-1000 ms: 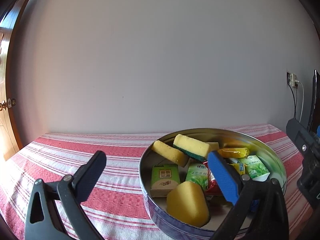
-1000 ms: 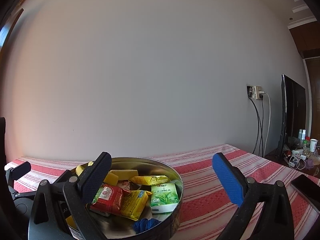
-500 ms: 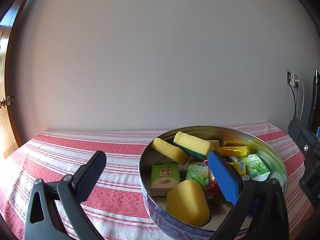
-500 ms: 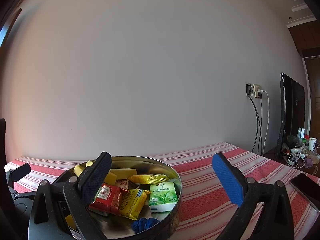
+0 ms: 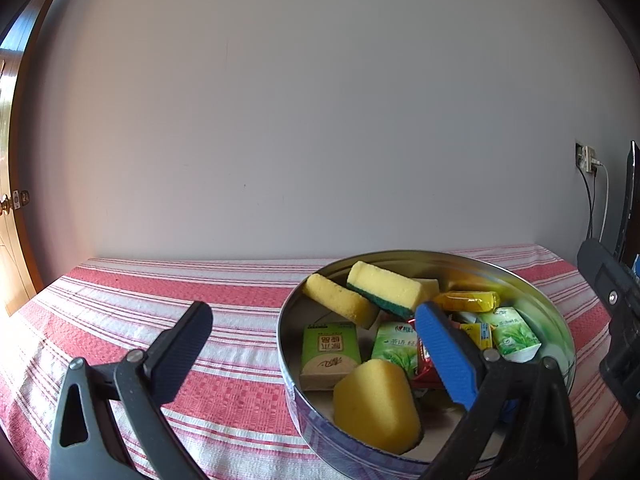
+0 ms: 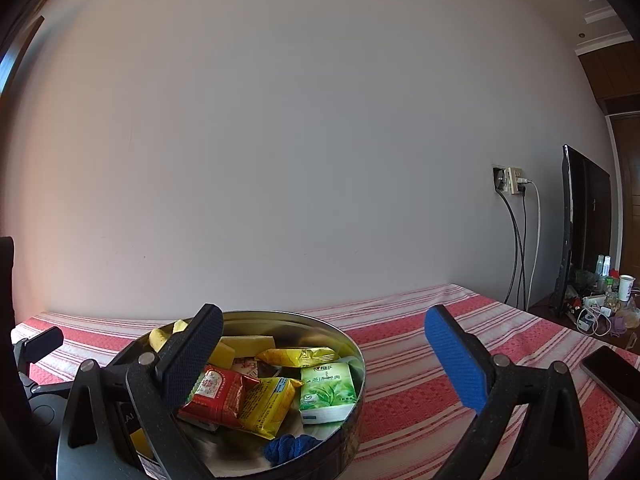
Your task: Organize objects
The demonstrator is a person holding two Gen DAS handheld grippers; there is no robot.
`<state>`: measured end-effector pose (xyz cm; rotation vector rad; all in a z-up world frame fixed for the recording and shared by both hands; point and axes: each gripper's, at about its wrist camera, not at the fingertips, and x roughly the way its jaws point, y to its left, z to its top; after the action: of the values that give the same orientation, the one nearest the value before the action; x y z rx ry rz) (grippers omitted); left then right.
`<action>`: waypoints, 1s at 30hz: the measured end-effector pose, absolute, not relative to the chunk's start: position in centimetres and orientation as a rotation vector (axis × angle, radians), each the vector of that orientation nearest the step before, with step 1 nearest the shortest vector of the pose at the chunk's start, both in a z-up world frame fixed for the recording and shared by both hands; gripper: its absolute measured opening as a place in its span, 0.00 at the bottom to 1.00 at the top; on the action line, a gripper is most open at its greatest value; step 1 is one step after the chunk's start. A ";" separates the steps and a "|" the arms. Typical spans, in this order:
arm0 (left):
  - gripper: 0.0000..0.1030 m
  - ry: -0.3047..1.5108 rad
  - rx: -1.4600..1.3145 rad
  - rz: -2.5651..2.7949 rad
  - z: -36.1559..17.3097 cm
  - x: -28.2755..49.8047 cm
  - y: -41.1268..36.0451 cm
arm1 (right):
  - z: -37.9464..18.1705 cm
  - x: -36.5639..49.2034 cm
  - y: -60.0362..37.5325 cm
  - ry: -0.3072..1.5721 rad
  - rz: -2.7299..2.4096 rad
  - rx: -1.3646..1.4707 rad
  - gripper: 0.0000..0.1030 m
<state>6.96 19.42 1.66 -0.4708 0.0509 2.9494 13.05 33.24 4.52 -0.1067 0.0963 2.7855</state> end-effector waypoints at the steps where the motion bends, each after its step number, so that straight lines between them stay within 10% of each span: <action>1: 1.00 0.049 -0.472 2.952 1.7 7.0 19.5 | 4.5 13.0 33.3 0.096 2.786 -0.107 0.99; 30: 1.00 0.043 -0.485 2.959 1.6 7.0 19.6 | 4.5 13.1 33.5 0.099 2.790 -0.118 0.99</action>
<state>7.00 19.61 1.61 -0.4850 0.0427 2.9589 13.14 33.51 4.52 -0.1177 0.0989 2.7902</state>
